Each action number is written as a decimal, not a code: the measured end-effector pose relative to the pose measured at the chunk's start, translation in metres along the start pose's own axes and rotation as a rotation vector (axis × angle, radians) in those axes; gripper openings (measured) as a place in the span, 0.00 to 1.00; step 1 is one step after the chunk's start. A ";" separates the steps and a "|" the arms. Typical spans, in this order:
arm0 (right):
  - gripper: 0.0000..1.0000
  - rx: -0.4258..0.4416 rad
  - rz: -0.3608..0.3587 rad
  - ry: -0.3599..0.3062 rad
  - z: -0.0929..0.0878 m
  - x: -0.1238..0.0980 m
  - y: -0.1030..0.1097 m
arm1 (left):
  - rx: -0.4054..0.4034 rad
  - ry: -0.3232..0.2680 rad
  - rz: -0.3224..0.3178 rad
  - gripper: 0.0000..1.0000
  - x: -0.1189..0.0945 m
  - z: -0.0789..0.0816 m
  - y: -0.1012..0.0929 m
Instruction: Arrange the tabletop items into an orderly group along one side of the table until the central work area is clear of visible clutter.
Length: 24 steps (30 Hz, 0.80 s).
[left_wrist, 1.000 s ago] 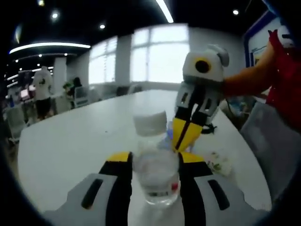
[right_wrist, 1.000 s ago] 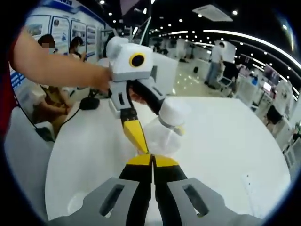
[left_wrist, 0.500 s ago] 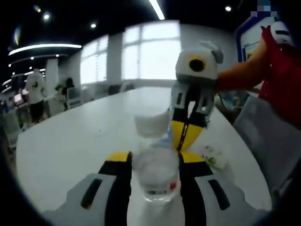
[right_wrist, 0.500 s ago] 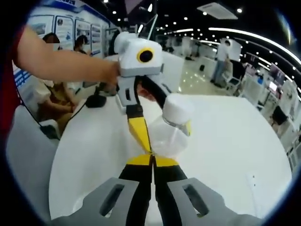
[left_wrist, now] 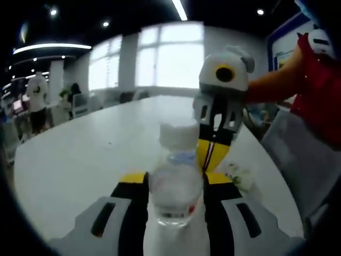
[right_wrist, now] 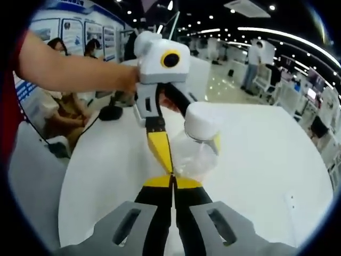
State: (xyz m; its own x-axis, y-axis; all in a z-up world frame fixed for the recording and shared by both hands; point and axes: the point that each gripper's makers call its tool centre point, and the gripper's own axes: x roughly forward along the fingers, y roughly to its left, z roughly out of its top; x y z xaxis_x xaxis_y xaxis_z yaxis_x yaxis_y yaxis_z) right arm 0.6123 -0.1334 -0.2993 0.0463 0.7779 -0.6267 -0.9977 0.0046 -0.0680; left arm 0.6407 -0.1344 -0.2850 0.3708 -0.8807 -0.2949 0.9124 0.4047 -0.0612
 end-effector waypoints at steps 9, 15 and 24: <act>0.23 0.015 -0.024 -0.073 0.019 -0.024 -0.003 | -0.012 0.010 0.017 0.40 -0.002 -0.003 0.000; 0.36 0.016 -0.090 -0.176 0.044 -0.028 -0.020 | -0.030 0.023 0.023 0.47 0.001 -0.008 -0.001; 0.31 0.009 -0.076 -0.186 0.053 -0.011 -0.024 | -0.027 0.063 0.019 0.48 0.006 -0.019 -0.004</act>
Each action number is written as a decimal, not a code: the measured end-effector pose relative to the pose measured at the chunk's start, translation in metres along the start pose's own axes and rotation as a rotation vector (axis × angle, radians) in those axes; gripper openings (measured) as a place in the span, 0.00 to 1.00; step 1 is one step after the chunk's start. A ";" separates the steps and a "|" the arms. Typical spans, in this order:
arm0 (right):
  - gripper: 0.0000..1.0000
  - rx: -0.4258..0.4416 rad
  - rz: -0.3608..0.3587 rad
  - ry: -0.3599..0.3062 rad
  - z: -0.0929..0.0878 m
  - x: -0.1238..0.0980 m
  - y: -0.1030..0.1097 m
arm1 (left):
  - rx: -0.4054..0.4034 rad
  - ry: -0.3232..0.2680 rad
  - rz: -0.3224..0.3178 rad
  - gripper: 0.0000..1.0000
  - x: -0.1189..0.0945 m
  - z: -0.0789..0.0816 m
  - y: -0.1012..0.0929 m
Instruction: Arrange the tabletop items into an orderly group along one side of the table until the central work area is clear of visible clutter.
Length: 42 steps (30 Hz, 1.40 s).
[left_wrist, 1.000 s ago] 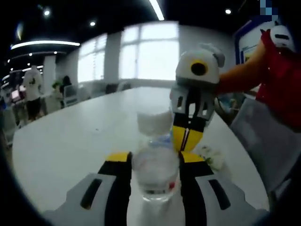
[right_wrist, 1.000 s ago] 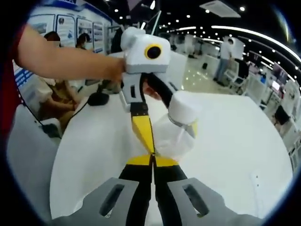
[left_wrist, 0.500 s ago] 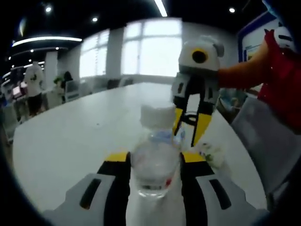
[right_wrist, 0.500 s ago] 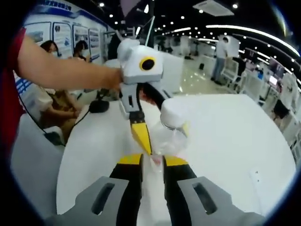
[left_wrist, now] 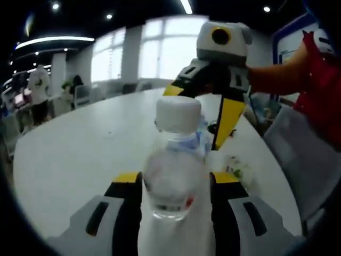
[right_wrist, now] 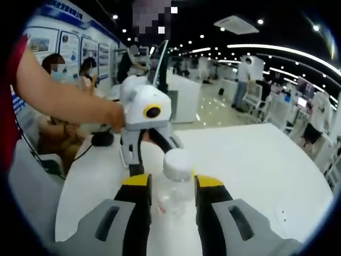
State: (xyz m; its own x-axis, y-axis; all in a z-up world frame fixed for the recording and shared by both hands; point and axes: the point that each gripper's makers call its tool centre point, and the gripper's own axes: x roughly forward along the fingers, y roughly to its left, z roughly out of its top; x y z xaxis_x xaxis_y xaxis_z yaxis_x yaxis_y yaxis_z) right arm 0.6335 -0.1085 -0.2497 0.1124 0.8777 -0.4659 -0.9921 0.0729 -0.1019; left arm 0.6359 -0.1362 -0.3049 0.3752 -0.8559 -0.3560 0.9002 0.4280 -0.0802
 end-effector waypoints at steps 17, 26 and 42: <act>0.22 0.011 -0.030 0.004 0.007 0.003 -0.006 | 0.027 -0.004 -0.004 0.39 0.009 0.000 0.003; 0.22 0.028 -0.057 0.022 0.004 -0.001 -0.007 | 0.037 -0.012 -0.045 0.39 0.013 0.002 0.001; 0.22 0.081 -0.128 0.037 0.002 -0.003 -0.010 | 0.037 -0.022 -0.101 0.39 0.017 0.002 -0.001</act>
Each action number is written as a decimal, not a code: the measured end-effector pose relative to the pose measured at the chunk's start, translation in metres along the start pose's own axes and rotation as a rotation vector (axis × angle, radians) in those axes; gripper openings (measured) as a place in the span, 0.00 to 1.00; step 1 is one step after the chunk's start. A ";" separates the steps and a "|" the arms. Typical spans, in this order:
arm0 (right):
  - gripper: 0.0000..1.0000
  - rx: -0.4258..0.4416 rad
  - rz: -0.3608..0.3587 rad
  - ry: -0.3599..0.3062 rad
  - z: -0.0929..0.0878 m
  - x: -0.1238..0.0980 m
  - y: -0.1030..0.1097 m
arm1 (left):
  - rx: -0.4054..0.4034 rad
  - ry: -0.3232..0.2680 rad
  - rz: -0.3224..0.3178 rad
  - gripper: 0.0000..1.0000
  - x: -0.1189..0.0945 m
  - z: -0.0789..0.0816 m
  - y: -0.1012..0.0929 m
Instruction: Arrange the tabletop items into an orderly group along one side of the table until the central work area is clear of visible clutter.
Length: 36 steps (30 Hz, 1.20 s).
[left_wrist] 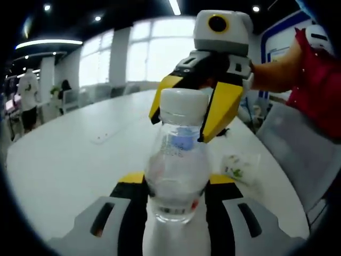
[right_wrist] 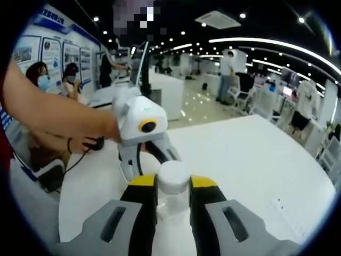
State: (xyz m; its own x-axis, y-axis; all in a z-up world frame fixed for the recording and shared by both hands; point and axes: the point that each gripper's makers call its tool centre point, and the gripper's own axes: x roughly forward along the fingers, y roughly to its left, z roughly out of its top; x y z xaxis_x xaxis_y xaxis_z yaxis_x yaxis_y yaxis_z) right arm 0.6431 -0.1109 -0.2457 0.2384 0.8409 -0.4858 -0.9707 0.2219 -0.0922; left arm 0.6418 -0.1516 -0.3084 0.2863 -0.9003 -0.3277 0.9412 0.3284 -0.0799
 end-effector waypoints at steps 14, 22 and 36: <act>0.32 -0.068 -0.019 0.026 -0.005 0.002 -0.001 | -0.018 0.011 0.039 0.47 -0.008 0.001 0.004; 0.56 -0.021 0.010 0.036 -0.018 0.002 0.005 | -0.061 0.022 0.056 0.60 -0.011 -0.004 -0.001; 0.99 0.094 0.054 0.075 -0.059 -0.014 0.014 | -0.153 0.045 0.107 0.90 -0.019 -0.007 -0.008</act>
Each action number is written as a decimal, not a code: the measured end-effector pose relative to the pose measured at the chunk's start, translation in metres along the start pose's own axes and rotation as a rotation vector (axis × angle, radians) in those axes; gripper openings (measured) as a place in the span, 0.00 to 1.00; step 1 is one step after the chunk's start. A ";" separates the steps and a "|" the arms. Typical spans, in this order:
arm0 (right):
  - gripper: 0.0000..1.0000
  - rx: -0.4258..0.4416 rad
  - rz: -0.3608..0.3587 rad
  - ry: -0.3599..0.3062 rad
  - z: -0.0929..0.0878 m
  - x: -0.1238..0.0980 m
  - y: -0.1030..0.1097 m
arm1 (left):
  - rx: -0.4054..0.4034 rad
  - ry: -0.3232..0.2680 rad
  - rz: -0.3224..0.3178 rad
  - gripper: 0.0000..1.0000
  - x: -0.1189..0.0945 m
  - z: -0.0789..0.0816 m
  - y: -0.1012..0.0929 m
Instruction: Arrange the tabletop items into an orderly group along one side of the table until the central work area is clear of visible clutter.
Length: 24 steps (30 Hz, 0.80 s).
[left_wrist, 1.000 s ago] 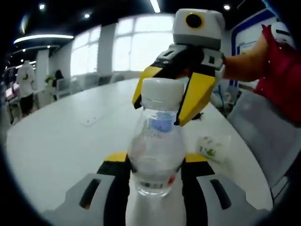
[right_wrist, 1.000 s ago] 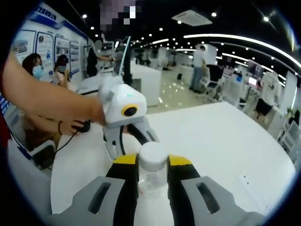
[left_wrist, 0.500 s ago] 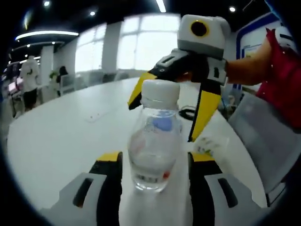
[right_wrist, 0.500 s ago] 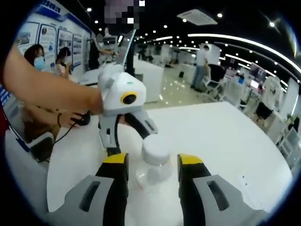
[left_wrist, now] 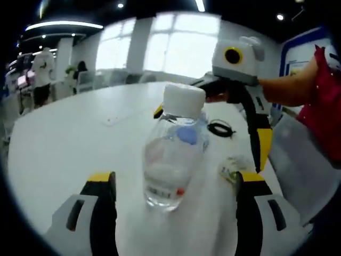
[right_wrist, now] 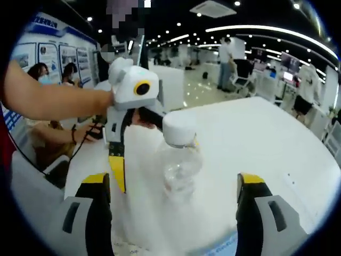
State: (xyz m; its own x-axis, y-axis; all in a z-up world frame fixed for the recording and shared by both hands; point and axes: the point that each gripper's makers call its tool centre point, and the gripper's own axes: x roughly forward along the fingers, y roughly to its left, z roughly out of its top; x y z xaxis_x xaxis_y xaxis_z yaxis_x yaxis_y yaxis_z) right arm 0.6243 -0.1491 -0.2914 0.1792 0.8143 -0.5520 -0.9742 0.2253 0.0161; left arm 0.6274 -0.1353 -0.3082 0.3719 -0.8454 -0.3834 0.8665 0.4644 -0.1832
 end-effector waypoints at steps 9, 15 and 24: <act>0.99 0.042 -0.002 -0.001 -0.014 -0.023 0.002 | -0.007 0.002 0.021 0.93 -0.008 0.002 -0.012; 0.99 0.042 -0.038 -0.033 -0.011 -0.047 -0.002 | -0.018 -0.001 0.048 0.92 -0.017 0.002 -0.016; 0.99 0.054 -0.086 -0.035 -0.031 -0.088 -0.005 | -0.036 -0.015 0.088 0.92 -0.033 0.005 -0.034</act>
State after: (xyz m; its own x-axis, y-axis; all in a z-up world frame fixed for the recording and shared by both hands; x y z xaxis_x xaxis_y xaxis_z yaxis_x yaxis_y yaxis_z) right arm 0.6091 -0.2386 -0.2689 0.2670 0.8086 -0.5243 -0.9465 0.3225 0.0153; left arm 0.5879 -0.1247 -0.2848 0.4511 -0.8047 -0.3860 0.8180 0.5458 -0.1819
